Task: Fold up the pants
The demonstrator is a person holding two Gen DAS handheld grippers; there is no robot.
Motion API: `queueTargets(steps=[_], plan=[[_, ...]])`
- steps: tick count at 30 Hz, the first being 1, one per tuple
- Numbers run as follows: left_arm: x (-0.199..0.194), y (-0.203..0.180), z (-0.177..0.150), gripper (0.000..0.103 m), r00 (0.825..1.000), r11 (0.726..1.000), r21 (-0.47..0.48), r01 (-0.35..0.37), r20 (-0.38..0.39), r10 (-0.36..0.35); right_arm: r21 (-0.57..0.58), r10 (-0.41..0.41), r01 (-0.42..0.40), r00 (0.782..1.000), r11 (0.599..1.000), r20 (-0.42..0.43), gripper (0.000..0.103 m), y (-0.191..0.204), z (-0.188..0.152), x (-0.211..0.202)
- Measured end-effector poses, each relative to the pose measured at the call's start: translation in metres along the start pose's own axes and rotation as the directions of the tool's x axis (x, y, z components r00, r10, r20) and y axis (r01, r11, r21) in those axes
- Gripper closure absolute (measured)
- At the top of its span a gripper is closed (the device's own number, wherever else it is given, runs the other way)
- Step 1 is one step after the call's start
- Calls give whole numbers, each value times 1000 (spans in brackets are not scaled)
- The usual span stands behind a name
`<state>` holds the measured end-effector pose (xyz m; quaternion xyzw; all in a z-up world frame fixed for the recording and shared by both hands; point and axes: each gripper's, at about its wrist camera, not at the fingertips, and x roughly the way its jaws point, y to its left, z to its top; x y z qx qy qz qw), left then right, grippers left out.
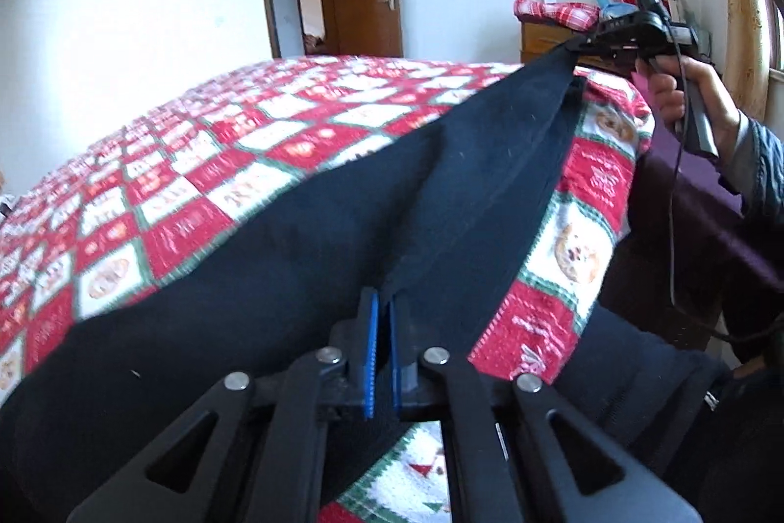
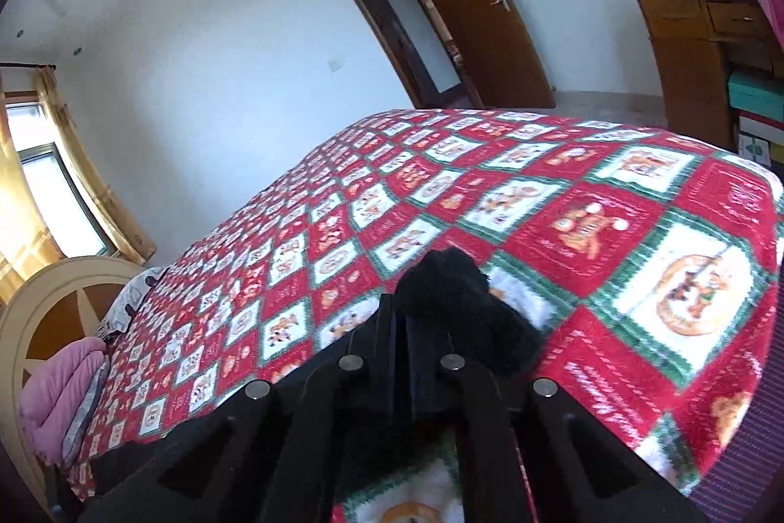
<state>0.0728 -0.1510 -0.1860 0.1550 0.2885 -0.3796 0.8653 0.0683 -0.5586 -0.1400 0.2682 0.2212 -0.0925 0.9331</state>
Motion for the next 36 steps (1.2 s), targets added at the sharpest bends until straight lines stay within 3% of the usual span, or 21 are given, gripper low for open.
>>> queueTargets(steps=[4,7,16,20,22,24,25,27,28,31,34,36], plan=[[19,-8,-15,98,997,999,7,33,-66,-33,99,-34,41,997,994,-73,100,-29,-7,21],[19,-8,-18,98,997,999,1,43,-66,-43,160,-27,44,994,986,-105,100,-45,-11,26],[16,-7,-20,98,998,999,2,45,-54,-45,177,-62,85,989,981,-132,100,-45,-11,18],[13,-9,-20,92,998,999,6,31,-49,-31,145,-116,136,984,980,-139,99,-36,-9,16],[11,-7,-21,86,998,1000,6,23,-53,-22,136,-147,165,980,977,-136,86,-32,-8,14],[7,-5,-21,84,998,1000,3,19,-52,-19,127,-179,192,978,973,-109,48,-32,-5,10],[1,-3,-21,84,999,1000,6,17,-45,-17,115,-213,222,974,968,-80,42,-33,-4,6],[-10,-1,-22,82,1000,1000,19,0,-27,1,112,-267,269,963,957,-33,41,-34,-1,-2],[-18,3,-22,75,1000,999,24,-22,-15,22,109,-288,287,958,952,-12,41,-33,0,-7],[-39,24,-28,52,993,993,-18,-114,22,115,57,-208,206,977,977,46,41,-7,-2,-16],[-44,52,-39,49,986,980,-115,-163,9,165,-106,-66,64,998,992,-21,41,49,-24,-1],[-43,66,-47,49,982,967,-175,-188,-19,188,-225,11,-41,992,974,-129,41,96,-56,16]])
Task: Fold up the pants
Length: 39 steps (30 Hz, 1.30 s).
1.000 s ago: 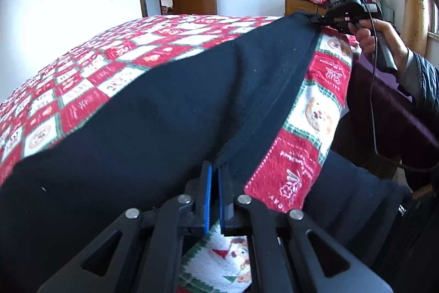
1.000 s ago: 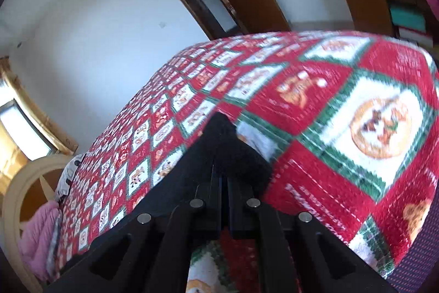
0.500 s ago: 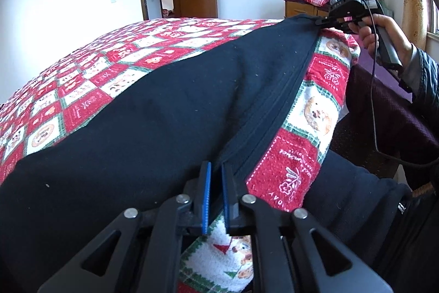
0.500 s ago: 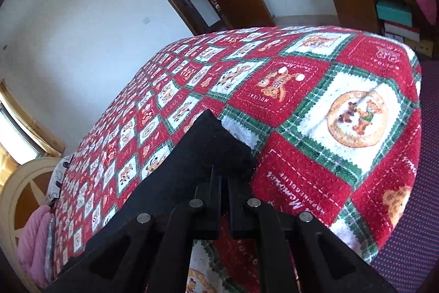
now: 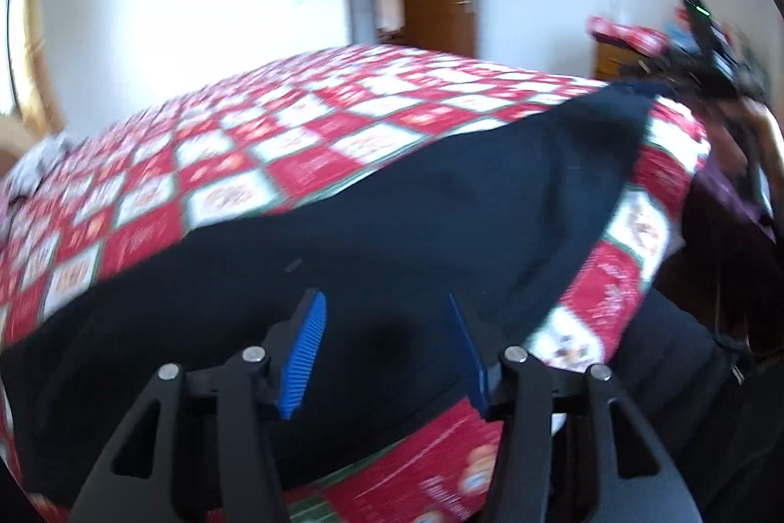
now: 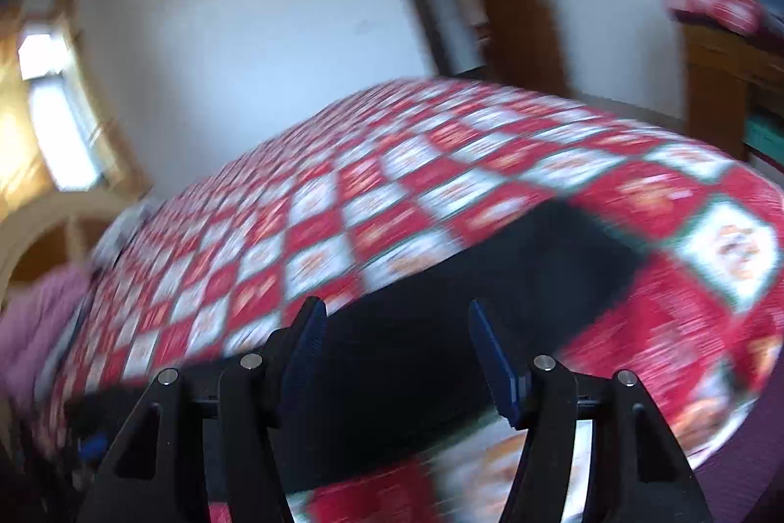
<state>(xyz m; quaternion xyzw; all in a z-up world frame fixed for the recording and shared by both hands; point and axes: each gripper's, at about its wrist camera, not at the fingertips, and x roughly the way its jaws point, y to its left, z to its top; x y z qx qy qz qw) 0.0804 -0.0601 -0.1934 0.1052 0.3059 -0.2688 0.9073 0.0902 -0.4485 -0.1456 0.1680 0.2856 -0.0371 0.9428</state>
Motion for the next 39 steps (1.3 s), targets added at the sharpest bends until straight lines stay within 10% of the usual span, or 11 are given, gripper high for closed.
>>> queueTargets(steps=[8,15,24,33,39], plan=[[14,-14,-29,42,999,999,53,-6,-51,9,-500,28,-140,974,855,-225,41,137,-95,43],[9,-16,-32,40,998,999,50,13,-58,-10,-536,-55,-172,923,827,-380,54,126,-115,63],[-26,37,-30,38,987,987,-23,-161,11,162,-492,67,-185,967,851,-247,54,138,-94,35],[-32,124,-70,28,959,911,-305,-276,-23,283,-527,-8,-176,945,831,-328,54,142,-121,61],[-30,112,-66,24,952,919,-251,-303,-45,302,-564,-38,-172,939,807,-341,54,143,-128,62]])
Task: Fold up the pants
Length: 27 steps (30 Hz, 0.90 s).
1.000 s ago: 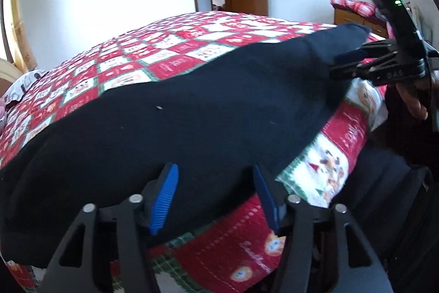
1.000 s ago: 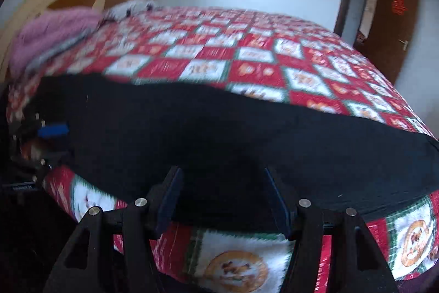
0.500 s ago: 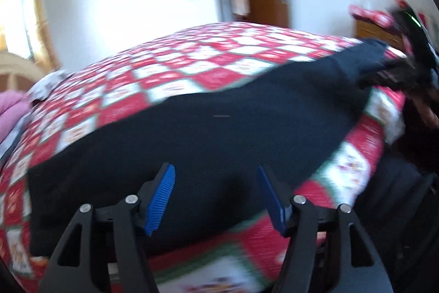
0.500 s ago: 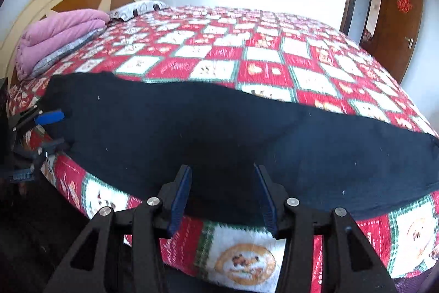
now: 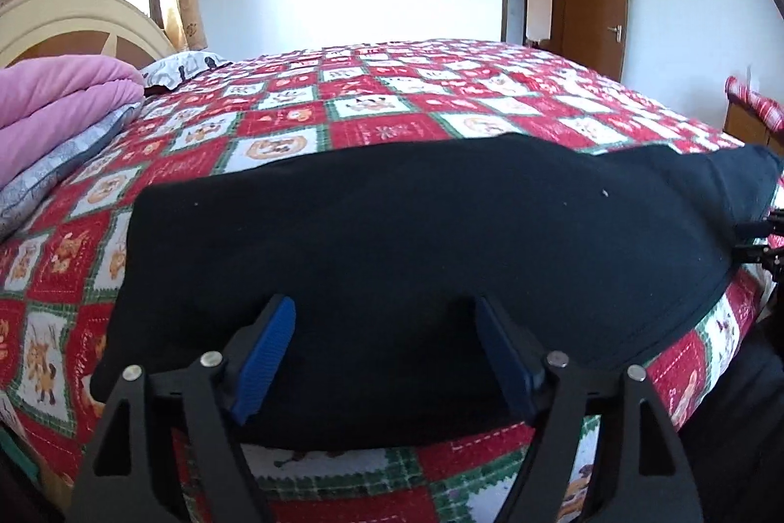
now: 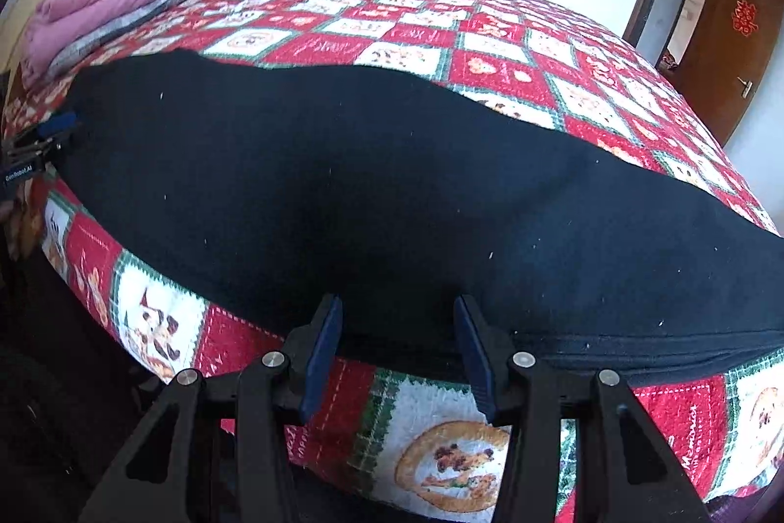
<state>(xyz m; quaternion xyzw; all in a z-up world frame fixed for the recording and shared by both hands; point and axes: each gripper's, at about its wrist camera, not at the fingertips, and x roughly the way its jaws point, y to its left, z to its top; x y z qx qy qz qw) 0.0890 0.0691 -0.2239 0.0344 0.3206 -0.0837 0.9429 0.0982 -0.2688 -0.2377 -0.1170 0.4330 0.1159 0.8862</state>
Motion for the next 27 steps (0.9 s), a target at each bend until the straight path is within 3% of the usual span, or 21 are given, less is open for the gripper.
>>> queueTargets(steps=[7,9,13,15,18,19,22,25,27], plan=[[-16,-7,24,24,994,993,-67,97,54,-93,17,28,-28,1000,999,7,53,-3,3,-10],[-14,-18,29,24,992,992,-48,117,58,-114,88,132,-135,990,987,43,53,-12,11,-22],[2,-50,31,24,984,984,17,176,23,-176,164,221,-238,968,957,116,53,-14,40,-26],[6,-62,27,24,980,979,38,201,3,-201,182,290,-310,948,933,128,53,-8,62,-17],[11,-78,17,23,975,972,77,223,-33,-221,235,443,-458,889,857,117,53,10,107,9],[10,-82,13,17,977,971,104,213,-28,-211,250,475,-488,873,836,115,53,18,121,18],[9,-91,7,5,976,966,141,219,-41,-215,279,534,-537,840,796,91,57,40,157,44],[8,-93,4,5,975,964,150,222,-39,-219,314,590,-571,806,759,39,60,64,187,74],[8,-89,4,5,969,961,128,247,-37,-244,340,606,-573,796,746,11,60,74,201,89]])
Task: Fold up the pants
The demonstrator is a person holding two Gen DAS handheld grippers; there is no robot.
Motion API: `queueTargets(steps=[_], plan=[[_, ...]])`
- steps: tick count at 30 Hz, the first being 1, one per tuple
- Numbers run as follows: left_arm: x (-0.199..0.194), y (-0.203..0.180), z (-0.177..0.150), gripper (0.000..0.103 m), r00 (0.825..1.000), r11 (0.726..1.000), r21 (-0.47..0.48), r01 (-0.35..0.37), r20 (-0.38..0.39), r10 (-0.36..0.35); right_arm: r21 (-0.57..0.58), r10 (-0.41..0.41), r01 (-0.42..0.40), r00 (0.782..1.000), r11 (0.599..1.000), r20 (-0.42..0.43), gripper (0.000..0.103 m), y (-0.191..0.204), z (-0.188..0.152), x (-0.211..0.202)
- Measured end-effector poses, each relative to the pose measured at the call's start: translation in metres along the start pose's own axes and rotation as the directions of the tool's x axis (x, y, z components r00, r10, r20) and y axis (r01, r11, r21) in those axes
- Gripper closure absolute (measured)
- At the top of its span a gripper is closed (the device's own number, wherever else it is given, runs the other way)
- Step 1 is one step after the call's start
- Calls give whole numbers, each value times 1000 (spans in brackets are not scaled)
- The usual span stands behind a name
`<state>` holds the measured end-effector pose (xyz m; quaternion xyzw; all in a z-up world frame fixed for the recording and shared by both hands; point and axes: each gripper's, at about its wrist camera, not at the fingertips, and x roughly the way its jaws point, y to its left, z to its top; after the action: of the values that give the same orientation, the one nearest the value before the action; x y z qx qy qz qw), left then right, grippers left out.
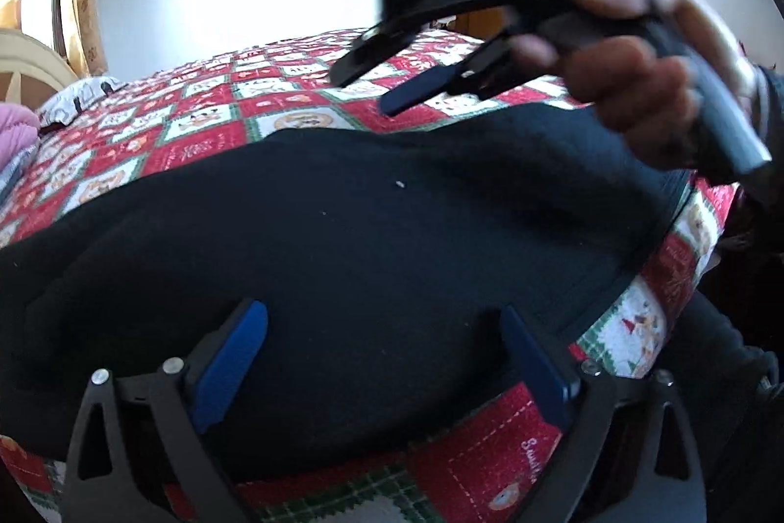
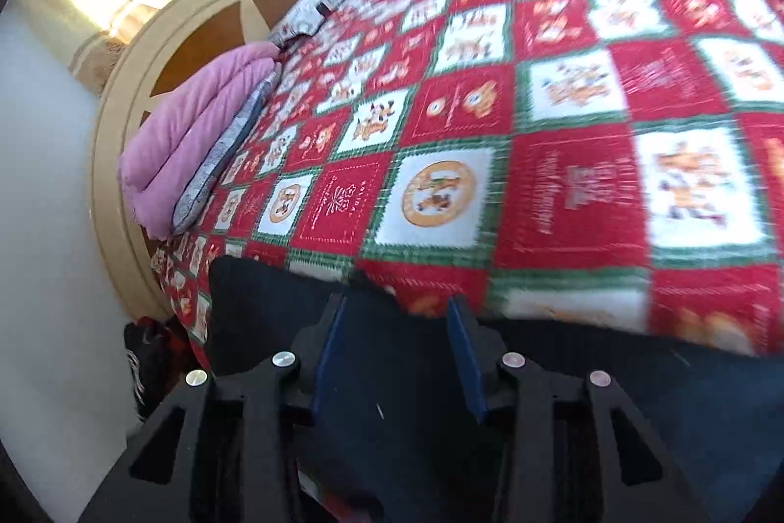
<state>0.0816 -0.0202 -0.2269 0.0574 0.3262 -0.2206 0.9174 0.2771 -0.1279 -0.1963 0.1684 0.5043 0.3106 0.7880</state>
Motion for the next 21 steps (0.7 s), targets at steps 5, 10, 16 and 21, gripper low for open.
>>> queueTargets(steps=[5,10,16,21], plan=[[-2,2,-2,5,1000,999,-17,30,7,-30,48,17,-13,997,999,-81,60,1,16,36],[-4,2,-3,5,999,999,-24,42,11,-42,58,53,-45,988,997,-146,69,7,23,52],[-3,0,-3,5,999,999,-23,42,11,-42,76,85,-72,978,995,-191,97,12,23,65],[0,3,-2,5,999,999,-17,34,11,-34,73,134,-129,989,989,-59,99,16,24,35]])
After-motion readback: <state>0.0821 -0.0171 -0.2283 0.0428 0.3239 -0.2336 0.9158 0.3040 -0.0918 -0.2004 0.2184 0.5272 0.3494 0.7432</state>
